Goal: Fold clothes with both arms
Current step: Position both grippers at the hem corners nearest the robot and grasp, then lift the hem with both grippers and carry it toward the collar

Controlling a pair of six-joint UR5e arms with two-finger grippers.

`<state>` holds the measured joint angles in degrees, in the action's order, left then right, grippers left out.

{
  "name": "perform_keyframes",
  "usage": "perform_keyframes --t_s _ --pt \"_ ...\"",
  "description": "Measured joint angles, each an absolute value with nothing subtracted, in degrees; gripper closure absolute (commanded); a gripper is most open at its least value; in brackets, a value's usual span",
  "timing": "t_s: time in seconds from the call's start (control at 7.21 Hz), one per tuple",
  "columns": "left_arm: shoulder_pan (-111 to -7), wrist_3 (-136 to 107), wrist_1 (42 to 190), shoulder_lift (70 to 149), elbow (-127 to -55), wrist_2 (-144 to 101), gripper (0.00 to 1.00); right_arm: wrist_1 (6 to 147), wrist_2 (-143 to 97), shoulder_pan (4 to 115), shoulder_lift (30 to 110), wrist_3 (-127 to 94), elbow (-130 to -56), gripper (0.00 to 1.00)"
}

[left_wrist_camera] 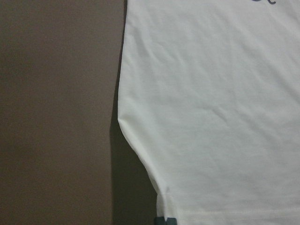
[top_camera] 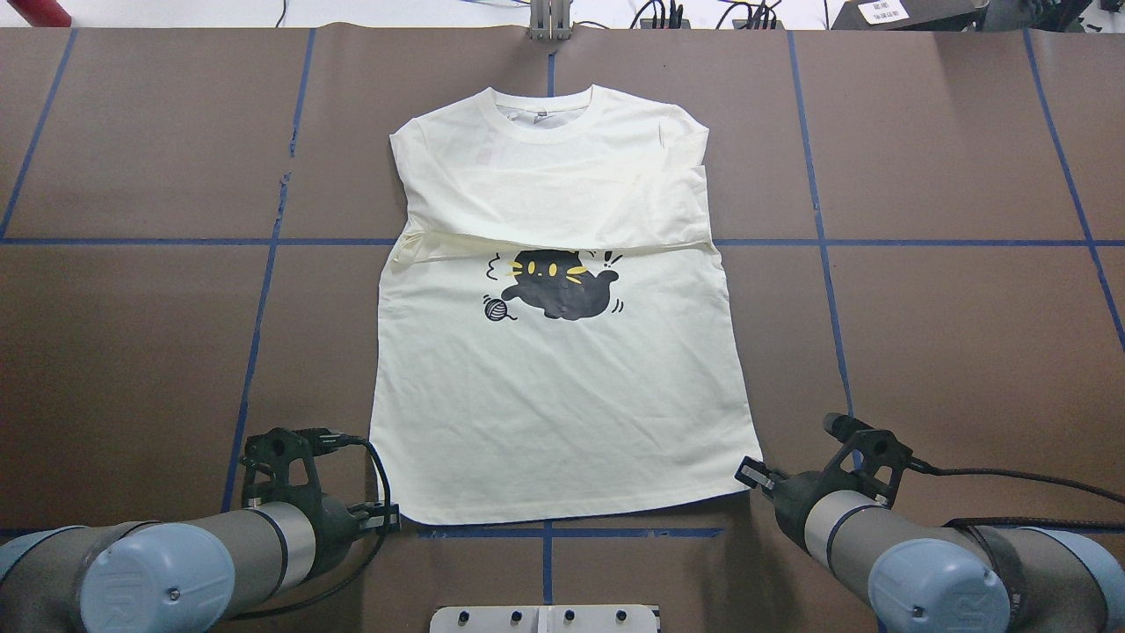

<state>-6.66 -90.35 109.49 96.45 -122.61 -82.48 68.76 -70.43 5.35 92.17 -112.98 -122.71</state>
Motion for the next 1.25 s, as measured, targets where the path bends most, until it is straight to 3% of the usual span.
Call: perform_keyframes --t_s 0.69,0.97,1.25 --pt "-8.85 -88.26 82.38 97.52 -151.71 -95.1 1.0 93.4 -87.83 12.69 91.24 -112.3 -152.33 1.0" --pt "-11.51 -85.1 80.47 98.27 -153.56 -96.21 1.0 98.81 -90.39 14.97 88.67 -109.73 -154.71 1.0" --pt "-20.48 -75.94 80.18 101.46 -149.49 -98.34 1.0 99.83 -90.81 19.79 81.85 -104.84 -147.78 1.0"
